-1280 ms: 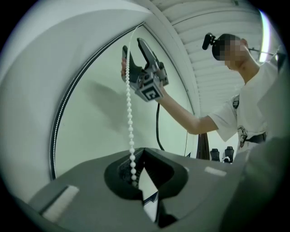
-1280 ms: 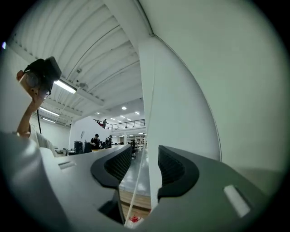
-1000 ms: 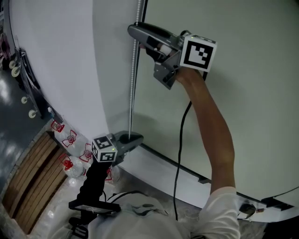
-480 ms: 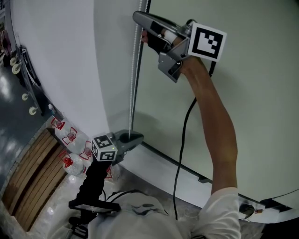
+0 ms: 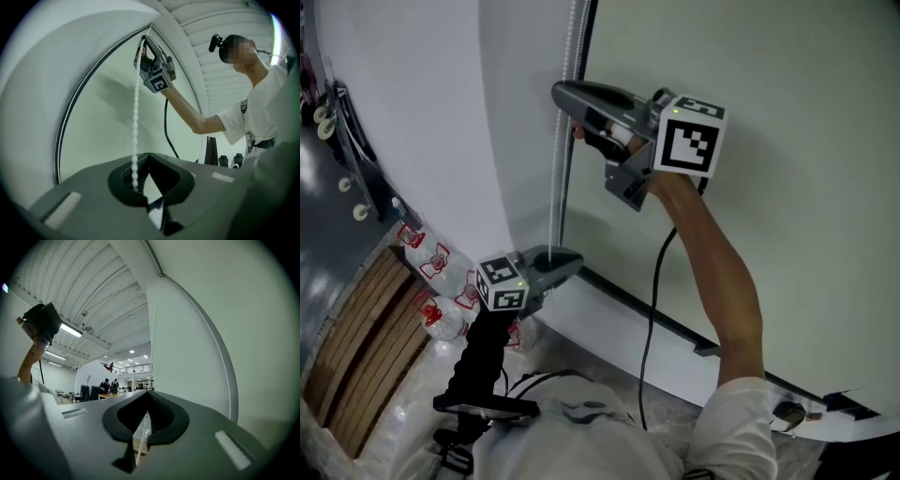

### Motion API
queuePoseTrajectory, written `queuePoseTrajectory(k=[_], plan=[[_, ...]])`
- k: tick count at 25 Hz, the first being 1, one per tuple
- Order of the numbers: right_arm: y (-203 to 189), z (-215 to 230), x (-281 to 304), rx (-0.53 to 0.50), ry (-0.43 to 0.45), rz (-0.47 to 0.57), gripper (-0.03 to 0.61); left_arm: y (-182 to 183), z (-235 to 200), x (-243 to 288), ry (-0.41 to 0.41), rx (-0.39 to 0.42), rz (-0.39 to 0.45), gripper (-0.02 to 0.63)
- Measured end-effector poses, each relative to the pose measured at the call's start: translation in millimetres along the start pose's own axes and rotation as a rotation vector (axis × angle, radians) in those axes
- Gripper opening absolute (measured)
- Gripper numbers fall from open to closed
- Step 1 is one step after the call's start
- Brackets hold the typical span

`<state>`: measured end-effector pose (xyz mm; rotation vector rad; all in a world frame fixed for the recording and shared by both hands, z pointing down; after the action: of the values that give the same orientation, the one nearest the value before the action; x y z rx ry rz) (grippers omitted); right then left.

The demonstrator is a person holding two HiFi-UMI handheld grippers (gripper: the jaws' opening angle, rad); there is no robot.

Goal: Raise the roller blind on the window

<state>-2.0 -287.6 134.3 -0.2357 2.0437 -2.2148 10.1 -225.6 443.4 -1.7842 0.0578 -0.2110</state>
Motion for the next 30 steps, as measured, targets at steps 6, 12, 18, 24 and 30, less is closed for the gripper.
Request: queuePoseTrajectory(k=[6,12,18,24,30], plan=[[-79.0,-15.9,2.6,0.021,-0.019,-0.057,0.005,-9.9,4.1,-1.4,0.005,0.018,0.009,-0.001],[-141.1,-5.5,7.6,0.086,-0.035,-0.155,0.005,10.4,-5.6,1.2,0.006,-0.005,0.016,-0.001],[-221.5,-19.2,12.1,0.149,-0.034,-0.255,0.005,-2.3,-1.3,0.9,0.001,-0.010,0.003,0.000],[-236.4,-21.7,7.0,0.195,0.006,-0.293,0.005,-7.7,-0.2,3.1,-0.007,-0.020,-0.003,0.000],[-157.4,-10.1,6.0,0.128,0.025,-0.167,0.164,1.2,4.3,2.5,-0.017,-0.002,0.008,-0.001]])
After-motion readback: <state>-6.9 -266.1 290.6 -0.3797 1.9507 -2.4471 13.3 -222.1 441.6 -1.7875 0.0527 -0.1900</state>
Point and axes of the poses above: the fingertips, and each gripper's own axes: x forward along the fingers, z to its right, y out of its top, the point moved 3 cm from there along -x, backward along the fingers, and after that the axes turned 9 degrees about -z, right-handed, at the moved point
